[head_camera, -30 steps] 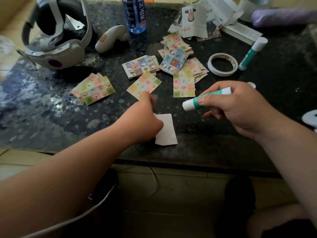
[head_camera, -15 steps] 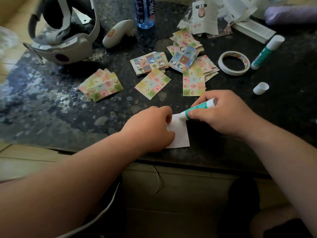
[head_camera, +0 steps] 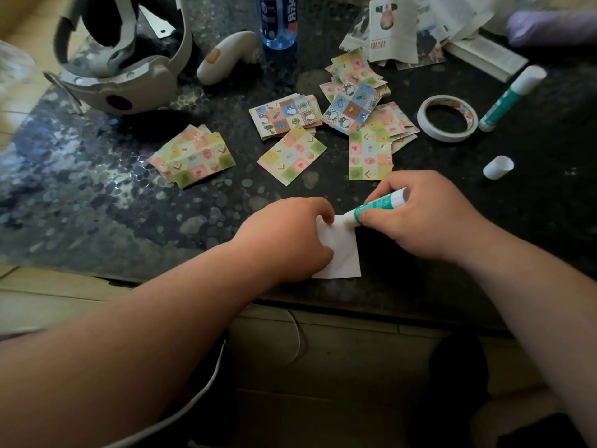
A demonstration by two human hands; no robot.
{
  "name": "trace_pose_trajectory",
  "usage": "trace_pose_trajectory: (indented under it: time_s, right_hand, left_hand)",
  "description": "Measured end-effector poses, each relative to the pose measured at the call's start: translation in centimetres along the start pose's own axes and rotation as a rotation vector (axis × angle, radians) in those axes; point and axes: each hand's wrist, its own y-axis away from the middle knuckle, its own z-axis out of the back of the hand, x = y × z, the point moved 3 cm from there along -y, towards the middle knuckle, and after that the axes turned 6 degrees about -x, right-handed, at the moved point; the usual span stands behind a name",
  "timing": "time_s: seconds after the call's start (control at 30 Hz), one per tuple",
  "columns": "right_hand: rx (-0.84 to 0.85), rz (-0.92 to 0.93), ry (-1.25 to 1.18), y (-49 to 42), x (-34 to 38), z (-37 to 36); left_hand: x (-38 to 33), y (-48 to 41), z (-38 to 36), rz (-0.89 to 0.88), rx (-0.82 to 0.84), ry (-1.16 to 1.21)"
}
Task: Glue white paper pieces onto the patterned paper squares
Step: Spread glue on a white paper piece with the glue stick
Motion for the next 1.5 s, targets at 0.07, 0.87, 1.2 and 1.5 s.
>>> trace_pose_trajectory:
  time_s: [0.07,0.87,1.2,1.5]
  right_hand:
    - [0.039,0.017,0.008,0.1,0.1,0.0]
    - [0.147,0.078,0.071,0.6,0.8,0.1]
    - [0.093,0.024,-0.066,0.4,0.4,1.8]
    - [0.105,0.100,0.066,0.6,0.7,0.2]
  left_hand:
    - [0.0,0.0,0.0,-0.001,-0.008,-0.003]
    - [0.1,-0.1,-0.2,-0.023,0.004,-0.008]
    - [0.1,-0.1,-0.3,-0.045,0.039,0.012]
    - [-0.1,-0.3,-0.2,-0.039,0.048,-0.005]
